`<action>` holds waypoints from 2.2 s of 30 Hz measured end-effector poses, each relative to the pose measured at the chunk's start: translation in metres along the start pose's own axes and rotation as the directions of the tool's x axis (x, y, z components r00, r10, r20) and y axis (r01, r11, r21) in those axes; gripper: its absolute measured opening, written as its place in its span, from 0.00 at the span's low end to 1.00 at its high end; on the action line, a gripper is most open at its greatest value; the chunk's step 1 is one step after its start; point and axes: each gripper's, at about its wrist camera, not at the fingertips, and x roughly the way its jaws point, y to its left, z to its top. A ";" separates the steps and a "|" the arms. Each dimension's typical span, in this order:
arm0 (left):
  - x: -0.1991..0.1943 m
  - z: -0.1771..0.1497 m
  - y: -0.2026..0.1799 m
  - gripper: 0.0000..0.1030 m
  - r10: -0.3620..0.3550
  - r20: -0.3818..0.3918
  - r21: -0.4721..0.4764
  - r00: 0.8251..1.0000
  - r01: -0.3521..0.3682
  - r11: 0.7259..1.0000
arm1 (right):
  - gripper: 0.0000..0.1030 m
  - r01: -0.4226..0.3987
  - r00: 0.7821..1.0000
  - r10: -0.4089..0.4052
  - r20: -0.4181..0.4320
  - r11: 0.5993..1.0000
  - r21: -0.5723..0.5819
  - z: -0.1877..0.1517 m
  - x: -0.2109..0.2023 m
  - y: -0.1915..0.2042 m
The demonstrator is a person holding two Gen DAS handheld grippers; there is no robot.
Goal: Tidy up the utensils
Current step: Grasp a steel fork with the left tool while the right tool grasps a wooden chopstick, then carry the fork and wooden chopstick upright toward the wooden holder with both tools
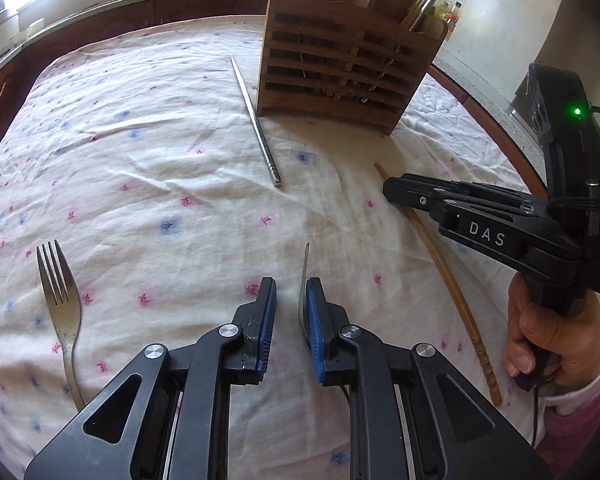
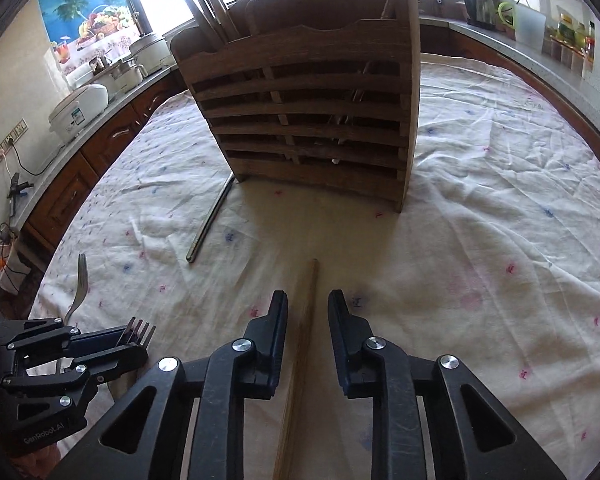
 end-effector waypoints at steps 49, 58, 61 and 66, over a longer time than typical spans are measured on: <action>-0.151 0.052 0.006 0.02 -0.031 0.402 -0.045 0.915 0.053 0.998 | 0.05 -0.147 0.845 0.081 0.528 0.986 0.084 0.047 -0.207 -0.026; -0.168 0.089 0.014 0.02 0.012 0.485 -0.078 0.874 0.030 0.997 | 0.05 -0.142 0.791 0.056 0.609 0.985 0.094 0.082 -0.218 -0.031; -0.174 0.108 0.017 0.02 0.034 0.522 -0.091 0.852 0.016 0.996 | 0.05 -0.139 0.770 0.046 0.637 0.986 0.097 0.100 -0.222 -0.034; -0.177 0.143 0.026 0.02 0.070 0.573 -0.125 0.816 0.002 0.992 | 0.05 -0.117 0.726 0.015 0.688 0.988 0.101 0.127 -0.226 -0.037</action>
